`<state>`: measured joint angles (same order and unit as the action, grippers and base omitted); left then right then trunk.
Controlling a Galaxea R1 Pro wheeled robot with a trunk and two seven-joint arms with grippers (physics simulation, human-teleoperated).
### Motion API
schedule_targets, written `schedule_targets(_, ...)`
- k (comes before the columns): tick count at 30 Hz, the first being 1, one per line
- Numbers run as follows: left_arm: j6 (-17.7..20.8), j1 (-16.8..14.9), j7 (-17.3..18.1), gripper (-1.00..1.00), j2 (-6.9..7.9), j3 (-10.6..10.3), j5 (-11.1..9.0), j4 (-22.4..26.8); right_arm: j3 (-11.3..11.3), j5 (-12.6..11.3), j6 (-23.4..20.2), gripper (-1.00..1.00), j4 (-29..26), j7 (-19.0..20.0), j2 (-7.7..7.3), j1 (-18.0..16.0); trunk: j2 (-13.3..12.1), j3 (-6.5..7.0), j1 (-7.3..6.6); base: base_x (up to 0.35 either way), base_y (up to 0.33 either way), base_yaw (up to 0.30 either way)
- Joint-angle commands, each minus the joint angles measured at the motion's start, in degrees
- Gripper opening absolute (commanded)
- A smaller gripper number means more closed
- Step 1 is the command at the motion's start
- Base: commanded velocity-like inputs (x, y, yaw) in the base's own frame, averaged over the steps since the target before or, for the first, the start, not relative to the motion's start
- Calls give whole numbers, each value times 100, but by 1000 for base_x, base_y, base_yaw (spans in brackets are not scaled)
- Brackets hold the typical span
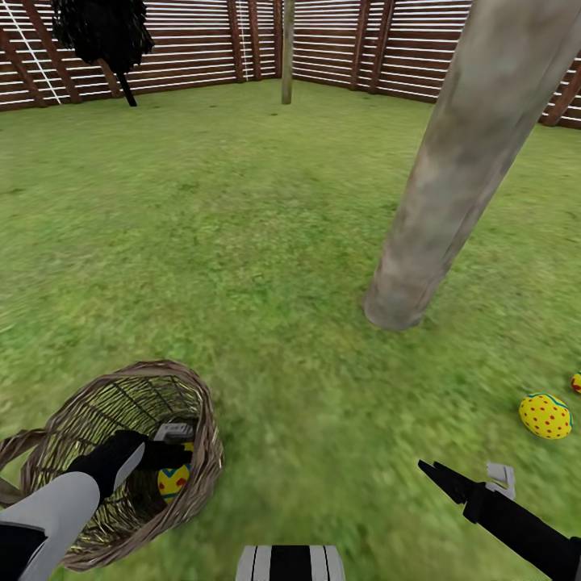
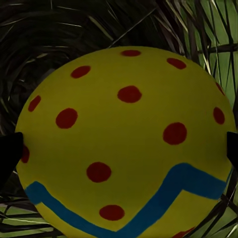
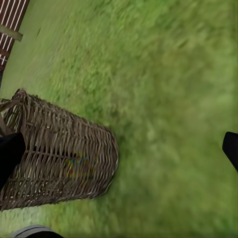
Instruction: Take the three Easter eggs out of the wicker basket on the lawn in the garden, then place them on the lawn next to a single tree (choose any tree) so that all three eggs are next to the same tree and none are left in the basket.
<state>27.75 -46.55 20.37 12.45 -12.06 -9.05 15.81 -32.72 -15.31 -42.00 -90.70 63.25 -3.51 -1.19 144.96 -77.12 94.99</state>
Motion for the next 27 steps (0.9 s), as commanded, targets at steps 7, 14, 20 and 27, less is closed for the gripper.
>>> schedule_targets(7, 38, 6, 2, 100, 3, -50, -45, -33, -1, -17, -36, 100, 0, 6, 0, -4, 1, -5, 0, 0, 0, 0)
schedule_targets(14, 37, 6, 2, 100, 1, -50, -45, -33, 2, -16, -36, 100, 0, 5, 0, -4, 3, -49, 6, 0, 0, 0)
schedule_targets(20, 36, 6, -1, 100, -2, -50, -45, -27, 2, -16, -36, 100, 0, 6, 0, -4, 3, -49, 6, 0, 0, 0)
schedule_targets(27, 36, 6, 1, -100, -3, -50, -45, -26, 2, -13, -36, 100, 0, 4, 0, -4, 3, -49, 6, 0, 0, 0)
